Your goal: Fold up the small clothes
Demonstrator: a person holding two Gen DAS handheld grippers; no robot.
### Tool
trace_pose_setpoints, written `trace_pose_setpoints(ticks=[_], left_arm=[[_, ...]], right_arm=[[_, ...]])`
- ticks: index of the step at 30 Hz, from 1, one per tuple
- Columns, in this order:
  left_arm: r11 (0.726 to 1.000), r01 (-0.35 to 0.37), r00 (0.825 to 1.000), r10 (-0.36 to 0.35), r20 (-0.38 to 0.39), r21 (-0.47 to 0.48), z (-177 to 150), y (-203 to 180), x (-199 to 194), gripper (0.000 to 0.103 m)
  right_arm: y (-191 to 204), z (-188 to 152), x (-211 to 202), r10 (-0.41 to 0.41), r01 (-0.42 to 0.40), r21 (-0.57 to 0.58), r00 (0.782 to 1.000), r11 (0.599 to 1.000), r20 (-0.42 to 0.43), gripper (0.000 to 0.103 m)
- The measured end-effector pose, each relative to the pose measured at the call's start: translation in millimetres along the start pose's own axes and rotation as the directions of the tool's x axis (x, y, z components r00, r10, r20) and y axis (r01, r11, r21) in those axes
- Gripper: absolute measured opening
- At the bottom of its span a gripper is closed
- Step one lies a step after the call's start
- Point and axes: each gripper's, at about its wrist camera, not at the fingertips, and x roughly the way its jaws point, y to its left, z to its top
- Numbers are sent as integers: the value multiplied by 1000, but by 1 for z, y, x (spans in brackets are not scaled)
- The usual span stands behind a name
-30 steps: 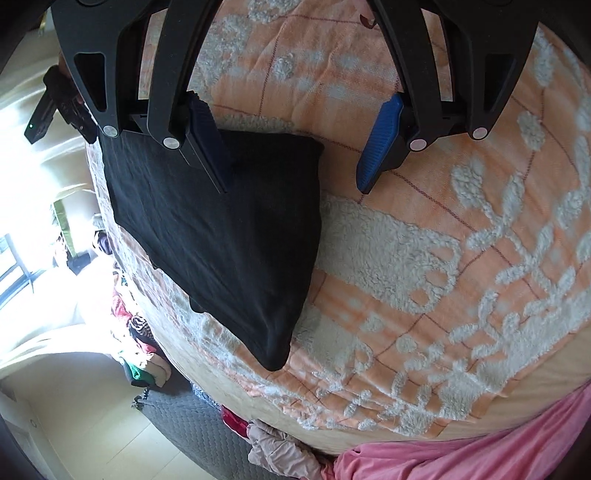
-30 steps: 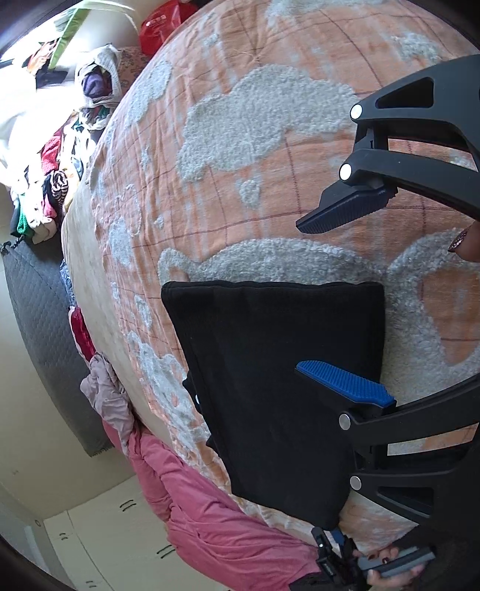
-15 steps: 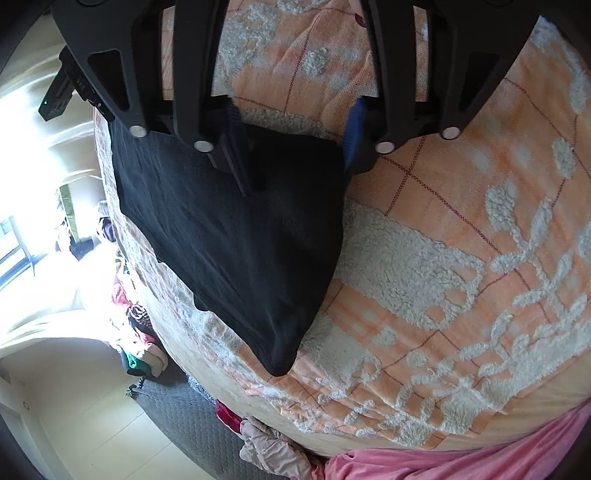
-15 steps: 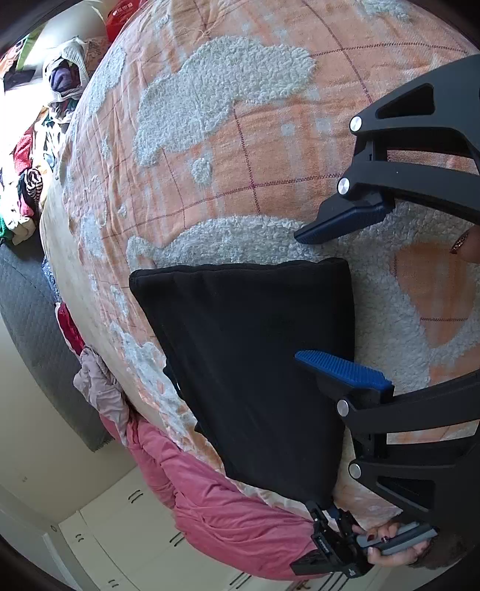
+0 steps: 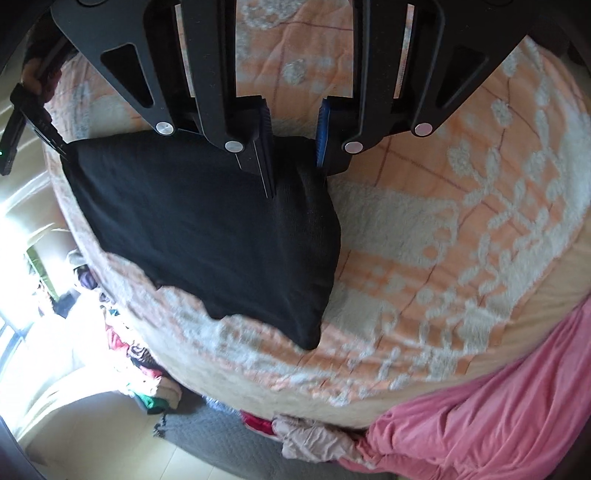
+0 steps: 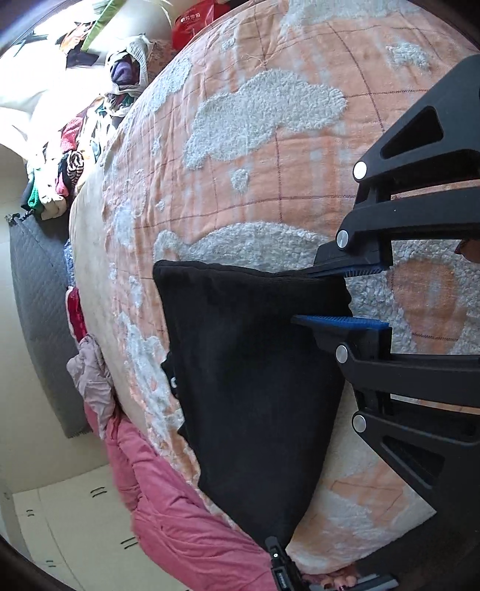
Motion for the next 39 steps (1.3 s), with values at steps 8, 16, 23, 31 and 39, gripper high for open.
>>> trace_pose_setpoints(ticks=[8,16,23,31,39], left_arm=[[1000,-16,1000,16,-24,5,-10,4,12,16],[999,-30,999,29,-30,-23,-12,10,12,33],[998,-56,998,56,-28,9,-14,8,8,36],[995,-86,996,87,-18,49,-18,2,4,39],[991,-94,995,96,-18,93,-23,-2,-7,44]], right_arm=[[-11,-10,6,-19,20,59,1000,998,-18,28],[-14,-13,6,-43,43,81,999,996,-4,50],[-15,-16,5,-50,50,102,999,994,3,56],[-11,-28,-2,-84,81,125,996,989,21,62],[1,-41,-11,-149,146,127,989,981,15,75]])
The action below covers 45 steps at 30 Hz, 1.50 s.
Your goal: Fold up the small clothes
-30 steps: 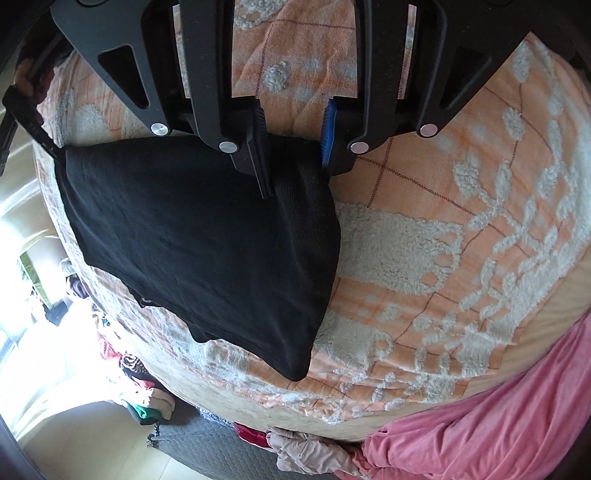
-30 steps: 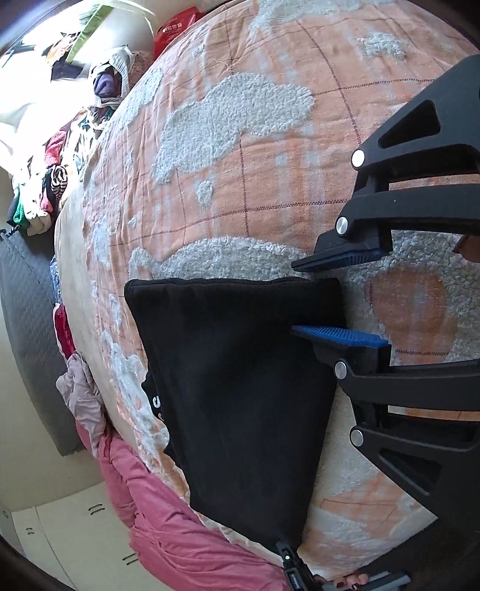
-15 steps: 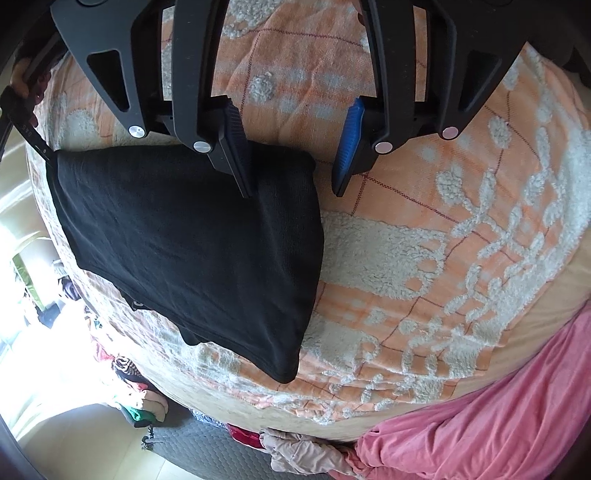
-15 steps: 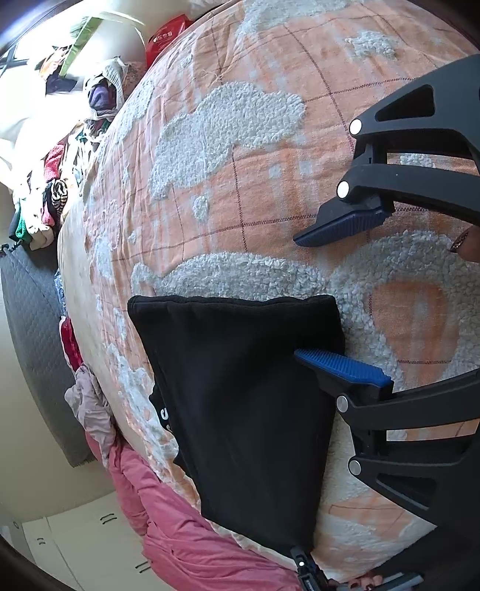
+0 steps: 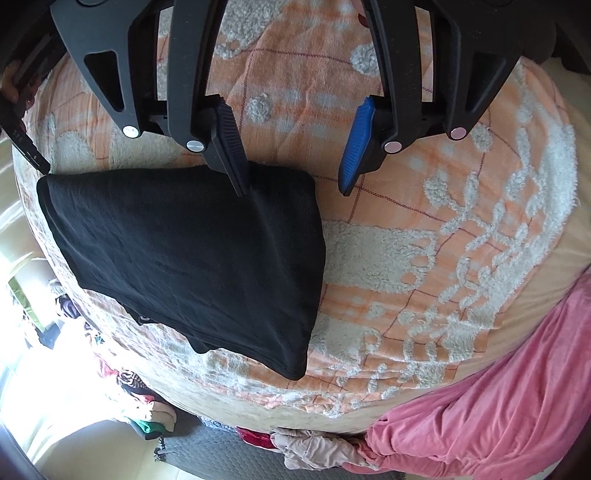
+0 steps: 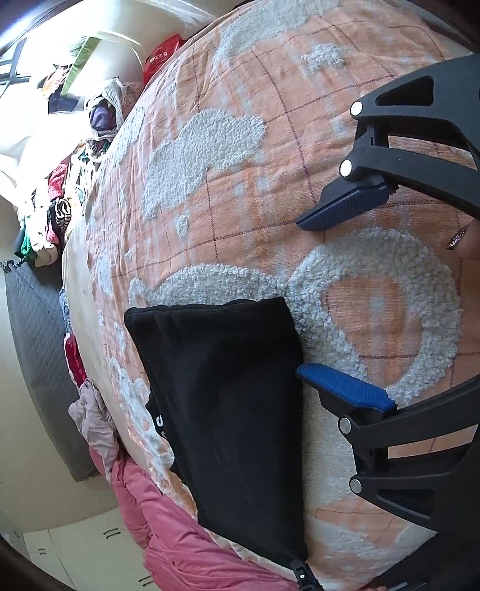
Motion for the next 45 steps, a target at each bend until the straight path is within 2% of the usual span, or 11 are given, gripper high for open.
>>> trace_pose_setpoints(ticks=[6,15,20,21,27,28,29,33,35,45], left_arm=[[1000,-14,1000,14,5,18,-5,5,-9,45],[1000,-20,999,20,32,-9,-11,23,-26,57],[999,-43,997,44,62,-22,-11,33,-38,63],[998,-53,996,55,69,-26,-11,35,-40,69],[996,-65,994,69,86,-57,-12,48,-48,71],[996,-66,994,71,88,-59,-12,50,-49,76],[996,-68,993,74,92,-63,-12,52,-50,85],[994,-83,990,91,107,-70,-12,59,-54,87],[993,-86,989,95,111,-78,-11,63,-55,93],[990,-106,986,117,122,-88,2,75,-48,93]], right_arm=[[1,-9,-7,-13,12,20,1000,1000,6,83],[9,-15,-23,-27,26,37,999,999,38,86],[30,-14,-32,-24,25,-21,998,999,61,90],[33,-13,-33,-25,26,-28,998,999,66,90],[61,-11,-43,7,0,-76,996,997,94,92],[66,-11,-43,11,-2,-85,995,996,96,92],[71,-11,-43,15,-6,-98,995,995,98,92],[93,-13,-41,41,-27,-145,994,989,99,94],[107,-11,-39,60,-43,-174,994,984,94,96],[174,-8,-26,116,-86,-326,990,942,75,97]])
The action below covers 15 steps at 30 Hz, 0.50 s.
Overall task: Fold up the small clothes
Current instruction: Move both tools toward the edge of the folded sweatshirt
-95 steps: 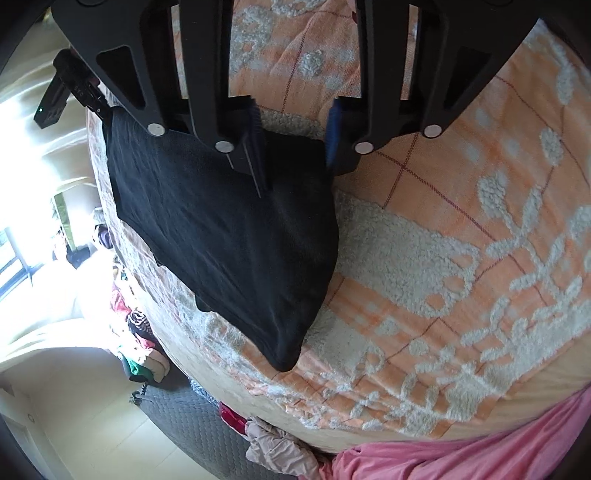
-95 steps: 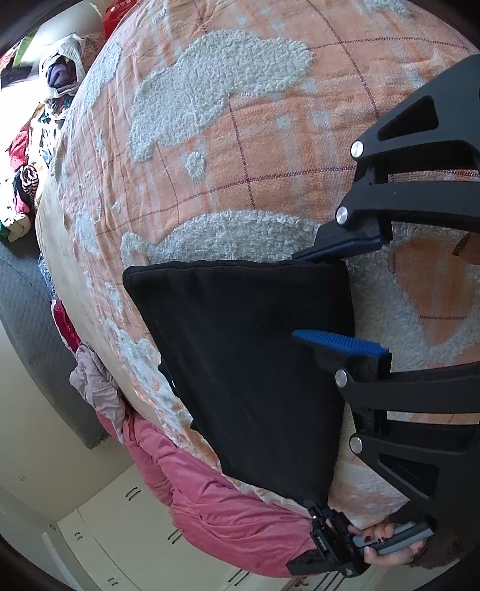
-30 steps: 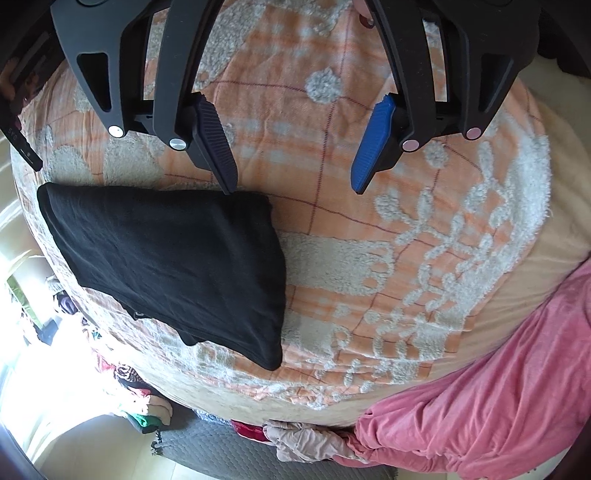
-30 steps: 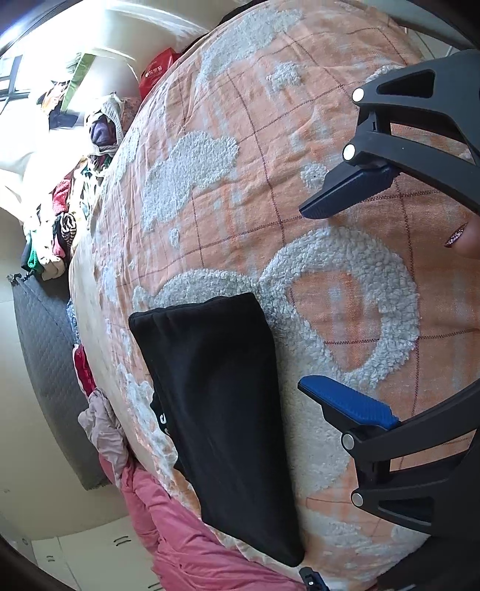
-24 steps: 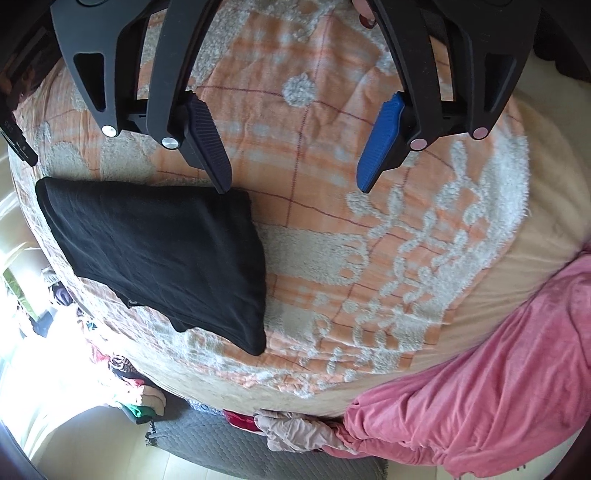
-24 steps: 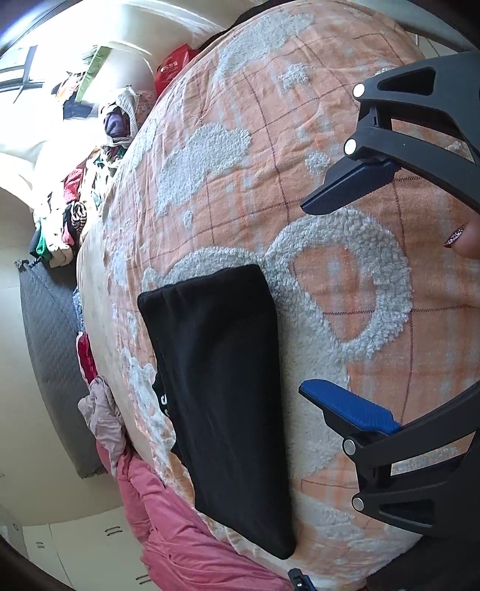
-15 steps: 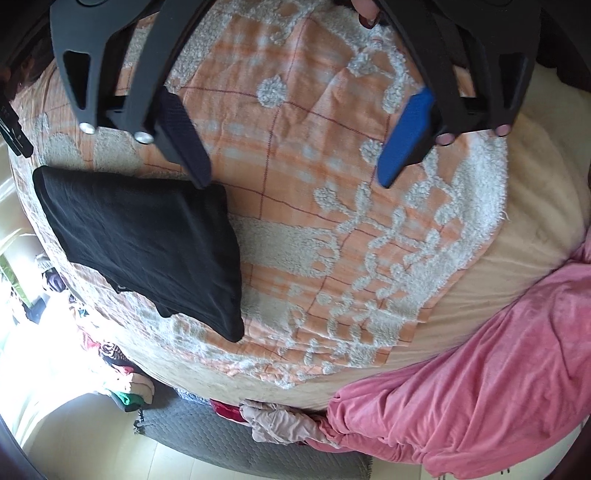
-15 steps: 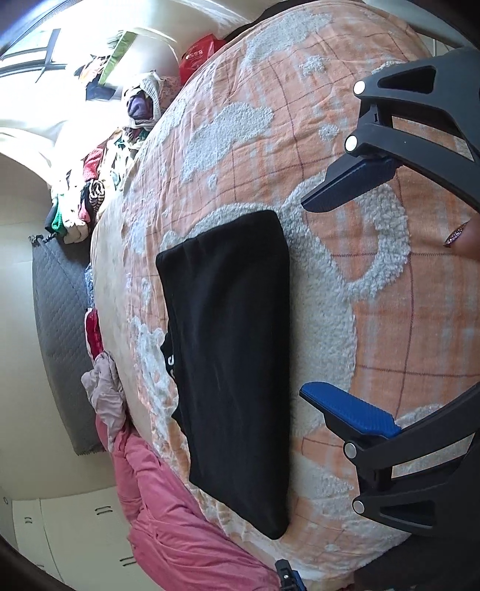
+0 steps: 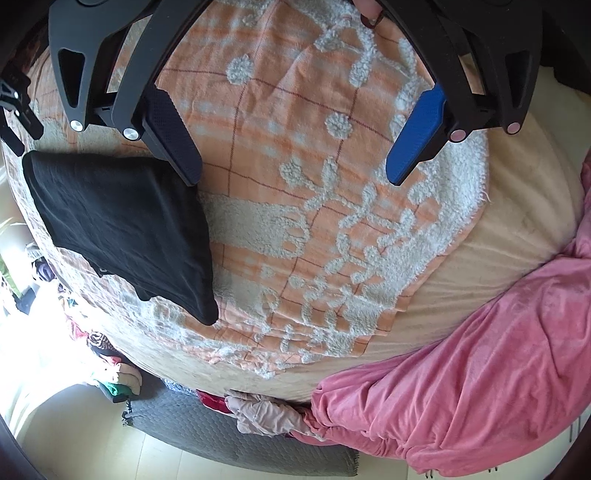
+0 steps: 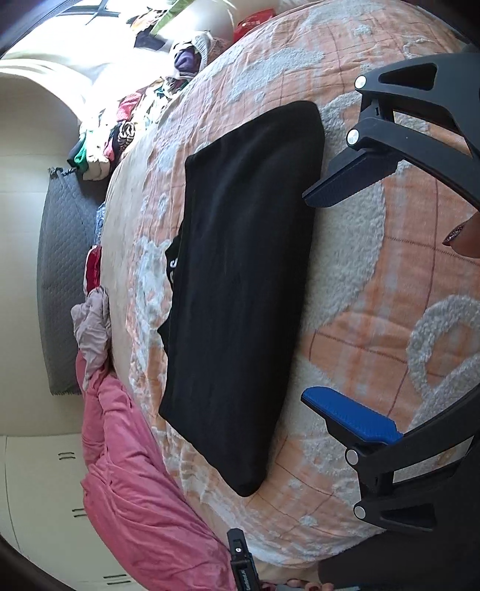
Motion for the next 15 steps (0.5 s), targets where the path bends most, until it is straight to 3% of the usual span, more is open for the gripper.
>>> trace_pose_setpoints(ticks=[15], left_arm=[[999,4,1000,-4,10,34,33,-13,28,93]], right_arm=[[71,20,37,30,-34,-226,999,973,-17,98]])
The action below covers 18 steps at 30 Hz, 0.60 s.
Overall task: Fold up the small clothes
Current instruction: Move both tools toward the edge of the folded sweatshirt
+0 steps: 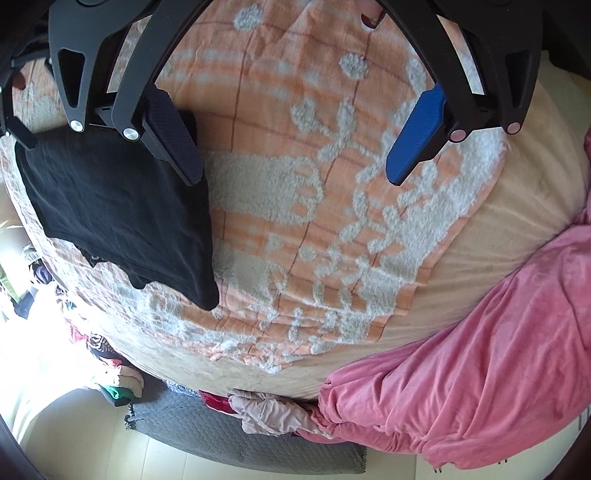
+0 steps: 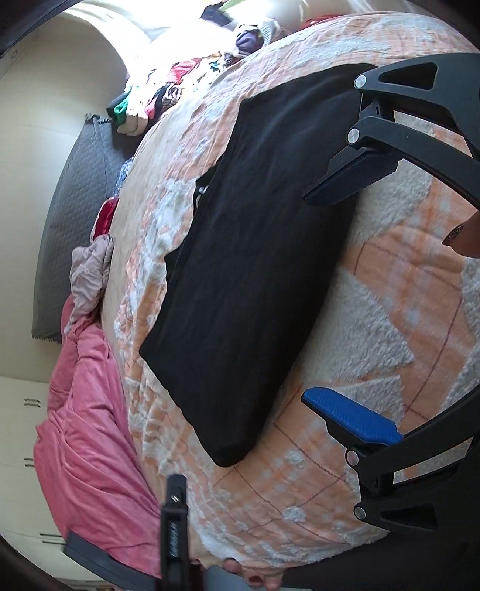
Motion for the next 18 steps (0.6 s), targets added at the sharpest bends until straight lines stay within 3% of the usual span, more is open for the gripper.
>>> trace_pose_setpoints(ticks=[8,18], left_arm=[[1000,15,1000,-15,9,19,24,-11,17,93],[999,27,1000,-27,1,40,44,-26,39,93]], right_arm=[[24,10,19,20,-22,-74,1000,997,-15,98],[42,17,48,-17,11,-143,999,990,-44,98]])
